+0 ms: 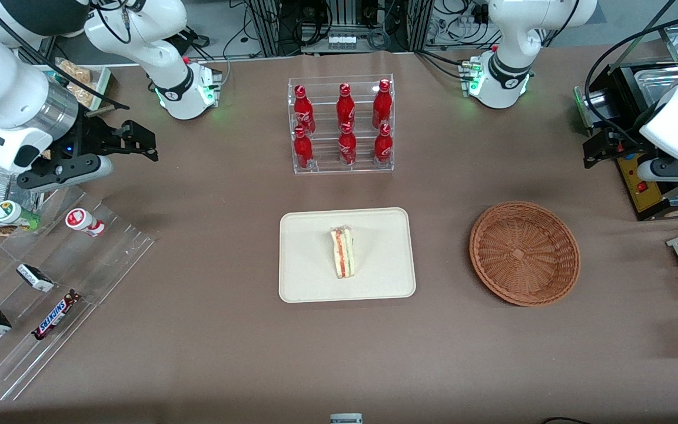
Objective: Place sandwich from basket to tray
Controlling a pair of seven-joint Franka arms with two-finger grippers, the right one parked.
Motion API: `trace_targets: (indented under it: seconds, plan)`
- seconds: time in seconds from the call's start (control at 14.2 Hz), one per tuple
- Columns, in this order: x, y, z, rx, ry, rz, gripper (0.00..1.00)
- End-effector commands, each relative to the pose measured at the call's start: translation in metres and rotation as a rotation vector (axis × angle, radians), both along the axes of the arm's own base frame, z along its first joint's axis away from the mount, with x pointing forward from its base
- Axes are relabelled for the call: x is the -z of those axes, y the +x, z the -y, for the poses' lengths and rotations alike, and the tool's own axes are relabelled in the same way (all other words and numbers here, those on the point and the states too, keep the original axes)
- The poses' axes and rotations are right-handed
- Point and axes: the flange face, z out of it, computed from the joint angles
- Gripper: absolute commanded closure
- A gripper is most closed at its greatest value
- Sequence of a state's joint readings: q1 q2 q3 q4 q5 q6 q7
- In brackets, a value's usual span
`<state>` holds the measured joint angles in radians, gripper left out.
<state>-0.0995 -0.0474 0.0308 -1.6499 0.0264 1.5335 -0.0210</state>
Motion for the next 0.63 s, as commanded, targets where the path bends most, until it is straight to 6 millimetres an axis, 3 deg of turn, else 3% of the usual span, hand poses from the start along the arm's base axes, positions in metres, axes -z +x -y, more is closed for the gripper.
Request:
trace_targets:
  seconds: [0.0, 0.56]
  plan:
    - [-0.0018, 0.0009, 0.0088, 0.023, -0.011, -0.012, 0.00]
    - [0.0033, 0.0013, 0.0123, 0.030, -0.010, -0.021, 0.00]
